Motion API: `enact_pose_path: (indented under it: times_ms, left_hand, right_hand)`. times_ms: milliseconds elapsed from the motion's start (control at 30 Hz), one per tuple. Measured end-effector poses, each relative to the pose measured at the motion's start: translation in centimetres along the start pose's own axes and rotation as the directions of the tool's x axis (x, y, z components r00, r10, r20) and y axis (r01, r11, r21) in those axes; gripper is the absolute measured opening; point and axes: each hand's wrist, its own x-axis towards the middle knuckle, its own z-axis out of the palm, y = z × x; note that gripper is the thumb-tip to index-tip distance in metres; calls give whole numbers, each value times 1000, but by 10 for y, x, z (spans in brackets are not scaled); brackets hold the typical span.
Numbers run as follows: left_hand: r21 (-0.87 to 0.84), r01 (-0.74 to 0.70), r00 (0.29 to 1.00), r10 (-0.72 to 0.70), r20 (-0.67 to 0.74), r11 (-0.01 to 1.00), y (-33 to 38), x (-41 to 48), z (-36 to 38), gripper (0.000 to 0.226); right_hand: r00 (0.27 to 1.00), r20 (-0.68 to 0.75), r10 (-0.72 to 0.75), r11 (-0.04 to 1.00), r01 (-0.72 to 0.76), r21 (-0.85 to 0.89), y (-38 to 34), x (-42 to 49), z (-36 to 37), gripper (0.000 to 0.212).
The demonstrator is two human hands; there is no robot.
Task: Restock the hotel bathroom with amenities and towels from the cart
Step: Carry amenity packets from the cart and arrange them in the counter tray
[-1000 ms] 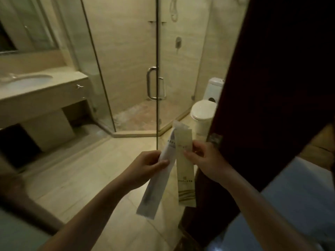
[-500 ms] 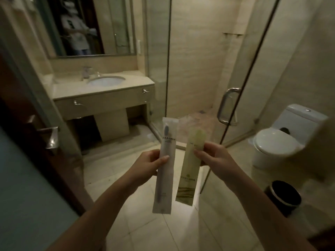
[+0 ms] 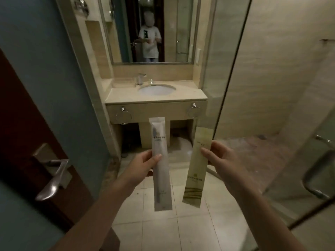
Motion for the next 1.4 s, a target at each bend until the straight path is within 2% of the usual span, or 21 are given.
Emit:
enact_pose_path:
  times_ms: [133,233,333,533,800,900,1033,1233,1400]
  left_hand:
    - [-136,52,990,-69,-121,989,-6,49,-9,17]
    - [-165,75,979,-105,-176,983,-14,87,-20,23]
    - [-153,82,974,-112,-198,985,-18,131,-33,17]
    - [-142,86,973,-114,-202,986,-23,243,-69,20]
    - [-152,199,965,-220,-140,968,-30,398,-123,24]
    - [-160,224,964,-243,-111,961,-23,448,-135,23]
    - [-204,170,968,-202,-150,964,-13,506,-145,19]
    - [-244,229,954,-267,-139,942,-16,598,-165,24]
    - [-167,222,961,-245,-130,961,-12,688,-178,24]
  right_hand:
    - [999,14,30,999,-30,41,11,69,-7,15]
    - [999,33,39,999,-40,28,22,119,-9,14]
    - [995,66,79,996,-80,25,32,173,-5,14]
    - [983,153,98,995,-102,15,48,294,38,16]
    - [959,231,164,986,-164,-19,58,463,112,17]
    - [951,265,159,986,-166,5,57,513,126,18]
    - [946,289,146,987,-157,16,66,577,142,17]
    - [921,353,167,982,-187,22,92,674,160,13]
    - [914,392,107,993,-120,10,110,778,169,4]
